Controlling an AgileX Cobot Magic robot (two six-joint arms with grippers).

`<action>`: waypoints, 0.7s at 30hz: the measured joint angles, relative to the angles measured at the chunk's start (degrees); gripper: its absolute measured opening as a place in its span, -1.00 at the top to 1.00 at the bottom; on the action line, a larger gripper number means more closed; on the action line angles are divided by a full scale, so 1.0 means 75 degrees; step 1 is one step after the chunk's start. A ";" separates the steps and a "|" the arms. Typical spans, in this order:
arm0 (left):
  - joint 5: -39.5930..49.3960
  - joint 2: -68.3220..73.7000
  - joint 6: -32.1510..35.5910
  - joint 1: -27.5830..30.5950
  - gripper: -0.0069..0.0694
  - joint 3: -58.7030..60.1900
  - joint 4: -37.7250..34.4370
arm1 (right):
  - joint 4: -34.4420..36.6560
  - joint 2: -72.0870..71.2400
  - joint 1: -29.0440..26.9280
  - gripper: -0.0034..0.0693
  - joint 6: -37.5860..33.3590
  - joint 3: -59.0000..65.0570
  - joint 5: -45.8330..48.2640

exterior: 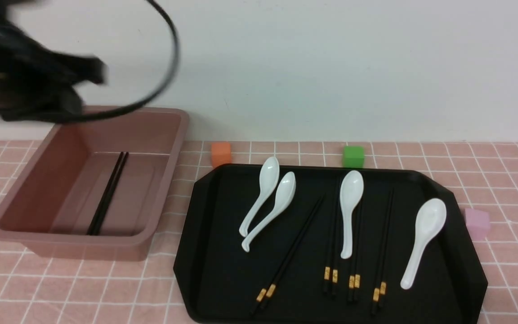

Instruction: On pink tablecloth take chopsticks from black tray and put them in box.

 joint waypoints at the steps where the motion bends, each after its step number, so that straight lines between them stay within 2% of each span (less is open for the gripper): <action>1: -0.0158 -0.0312 0.0019 0.0000 0.76 0.0235 -0.0019 | 0.0000 0.0000 0.0000 0.25 0.0000 0.0000 0.0000; 2: -0.0385 -0.0940 0.0040 0.0000 0.85 0.0751 -0.0085 | 0.0000 0.0000 0.0000 0.25 0.0000 0.0000 0.0000; 12: -0.2345 -0.6151 0.0503 0.0000 0.85 0.5618 -0.1008 | 0.0000 0.0000 0.0000 0.25 0.0000 0.0000 0.0000; 16: -0.2643 -0.7650 0.0503 0.0000 0.85 0.6728 -0.1445 | 0.0000 0.0000 0.0000 0.25 0.0000 0.0000 0.0000; 21: -0.2869 -0.8258 0.0420 0.0000 0.85 0.7416 -0.1649 | 0.0000 0.0000 0.0000 0.25 0.0000 0.0000 0.0000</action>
